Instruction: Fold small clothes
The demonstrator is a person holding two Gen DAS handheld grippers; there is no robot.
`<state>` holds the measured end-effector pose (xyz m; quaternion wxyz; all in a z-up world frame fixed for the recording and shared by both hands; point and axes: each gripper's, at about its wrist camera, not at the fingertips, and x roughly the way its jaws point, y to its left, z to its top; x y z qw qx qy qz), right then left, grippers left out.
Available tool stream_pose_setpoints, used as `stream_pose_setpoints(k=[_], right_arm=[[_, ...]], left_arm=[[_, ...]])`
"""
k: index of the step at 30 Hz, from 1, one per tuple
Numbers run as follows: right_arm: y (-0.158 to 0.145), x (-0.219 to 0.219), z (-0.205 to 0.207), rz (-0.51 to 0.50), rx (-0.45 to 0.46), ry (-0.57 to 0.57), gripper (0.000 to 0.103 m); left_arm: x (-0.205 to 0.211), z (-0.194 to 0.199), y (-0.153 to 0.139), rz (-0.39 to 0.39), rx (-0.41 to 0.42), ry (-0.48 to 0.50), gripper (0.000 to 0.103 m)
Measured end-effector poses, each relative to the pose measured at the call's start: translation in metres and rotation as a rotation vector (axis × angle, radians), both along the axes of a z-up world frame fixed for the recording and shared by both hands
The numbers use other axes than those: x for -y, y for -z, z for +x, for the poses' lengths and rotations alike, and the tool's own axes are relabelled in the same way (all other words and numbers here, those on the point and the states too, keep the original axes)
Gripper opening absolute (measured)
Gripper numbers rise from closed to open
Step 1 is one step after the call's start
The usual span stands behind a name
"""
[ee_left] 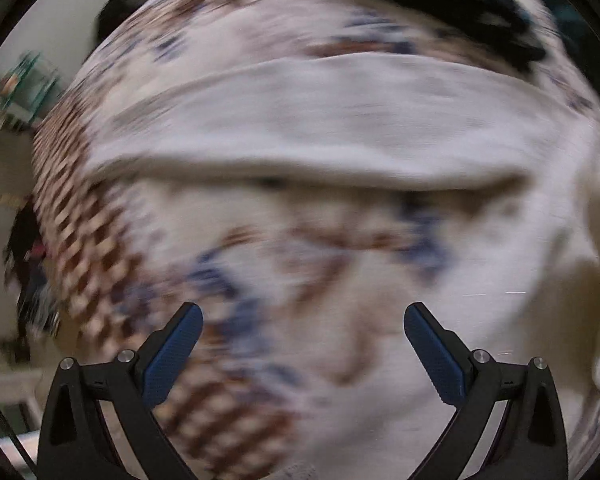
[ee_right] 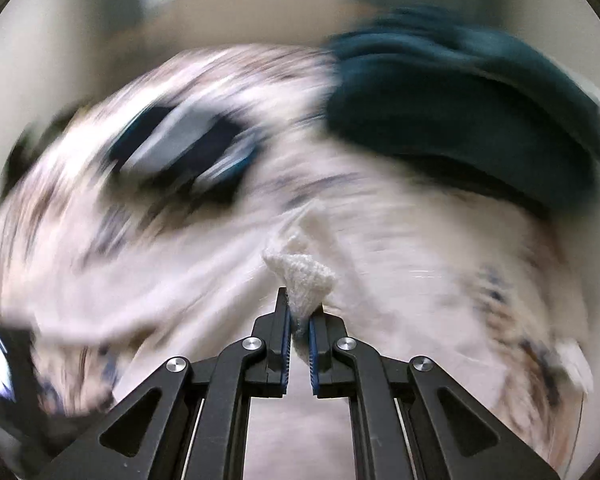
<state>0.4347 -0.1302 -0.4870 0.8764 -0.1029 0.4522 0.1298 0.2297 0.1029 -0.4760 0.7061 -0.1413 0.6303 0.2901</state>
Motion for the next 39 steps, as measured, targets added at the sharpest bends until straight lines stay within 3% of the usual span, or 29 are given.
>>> stream_pose_setpoints(k=[3, 7, 9, 13, 19, 21, 24, 27, 29, 30, 32, 33, 34, 35, 37, 39], right_arm=[[0.061, -0.077, -0.028, -0.088, -0.095, -0.171, 0.007], [0.1, -0.124, -0.054, -0.117, -0.162, -0.226, 0.007], [0.102, -0.128, -0.069, -0.119, -0.188, -0.233, 0.007], [0.07, -0.111, -0.071, -0.126, -0.225, -0.151, 0.007], [-0.001, -0.092, 0.0, -0.023, -0.069, 0.086, 0.007], [-0.01, -0.106, 0.019, -0.01, -0.025, 0.095, 0.007], [0.003, -0.141, 0.049, -0.034, 0.017, 0.067, 0.007], [0.038, -0.177, 0.07, -0.133, 0.034, 0.014, 0.007], [0.061, -0.193, 0.08, -0.177, -0.043, -0.035, 0.008], [0.074, -0.198, 0.083, -0.166, -0.13, -0.064, 0.009], [0.086, -0.191, 0.077, -0.06, -0.274, -0.102, 0.027], [0.084, -0.181, 0.07, -0.013, -0.304, -0.091, 0.035], [0.081, -0.169, 0.062, 0.035, -0.322, -0.072, 0.052], [0.077, -0.152, 0.053, 0.096, -0.344, -0.048, 0.061], [0.072, -0.117, 0.036, 0.137, -0.373, 0.036, 0.063], [0.073, -0.071, 0.019, 0.132, -0.413, 0.16, 0.063]], left_arm=[[-0.035, -0.024, 0.006, 0.0, -0.017, -0.075, 0.103], [-0.056, -0.039, 0.017, -0.02, -0.046, -0.122, 0.103], [-0.056, -0.042, 0.017, -0.025, -0.041, -0.12, 0.103], [-0.051, -0.037, 0.014, -0.033, -0.019, -0.113, 0.103], [-0.056, -0.021, 0.008, -0.039, 0.016, -0.078, 0.103], [-0.048, -0.014, 0.005, -0.041, 0.026, -0.058, 0.103], [-0.048, -0.007, 0.005, -0.038, 0.034, -0.027, 0.103], [-0.05, -0.005, 0.007, -0.043, 0.034, -0.02, 0.103], [-0.055, -0.005, 0.009, -0.039, 0.028, -0.031, 0.103], [-0.06, -0.006, 0.011, -0.04, 0.027, -0.042, 0.103], [-0.078, -0.008, 0.015, -0.054, 0.034, -0.087, 0.103], [-0.091, -0.009, 0.019, -0.081, 0.043, -0.125, 0.103], [-0.104, -0.01, 0.024, -0.113, 0.053, -0.174, 0.103], [-0.116, -0.012, 0.027, -0.146, 0.069, -0.227, 0.103], [-0.147, -0.018, 0.037, -0.21, 0.128, -0.362, 0.103], [-0.172, -0.022, 0.045, -0.224, 0.172, -0.463, 0.103]])
